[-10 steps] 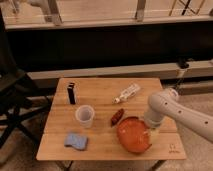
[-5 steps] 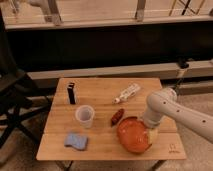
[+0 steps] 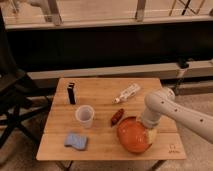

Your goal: Push the ceramic bowl across the table

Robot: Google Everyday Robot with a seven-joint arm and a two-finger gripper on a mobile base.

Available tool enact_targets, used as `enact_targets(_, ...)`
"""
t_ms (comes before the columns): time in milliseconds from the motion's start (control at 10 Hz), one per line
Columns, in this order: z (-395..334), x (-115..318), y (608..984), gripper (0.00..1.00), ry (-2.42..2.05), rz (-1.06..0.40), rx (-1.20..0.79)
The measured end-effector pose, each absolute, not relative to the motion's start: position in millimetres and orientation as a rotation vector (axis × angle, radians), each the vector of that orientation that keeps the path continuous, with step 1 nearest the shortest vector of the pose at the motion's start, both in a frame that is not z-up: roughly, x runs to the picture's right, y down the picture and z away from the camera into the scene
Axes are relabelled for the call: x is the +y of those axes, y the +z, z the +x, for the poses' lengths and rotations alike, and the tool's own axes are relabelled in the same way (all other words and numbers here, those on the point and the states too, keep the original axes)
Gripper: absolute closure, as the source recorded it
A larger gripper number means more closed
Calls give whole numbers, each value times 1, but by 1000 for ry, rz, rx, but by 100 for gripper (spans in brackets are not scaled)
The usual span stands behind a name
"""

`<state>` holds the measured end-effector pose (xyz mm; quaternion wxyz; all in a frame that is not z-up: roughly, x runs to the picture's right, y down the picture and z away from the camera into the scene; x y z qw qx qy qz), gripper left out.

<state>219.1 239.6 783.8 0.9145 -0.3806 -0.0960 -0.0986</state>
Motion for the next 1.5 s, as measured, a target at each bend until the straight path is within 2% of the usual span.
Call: enact_targets(1500, 180, 247, 787, 20, -331, -804, -247)
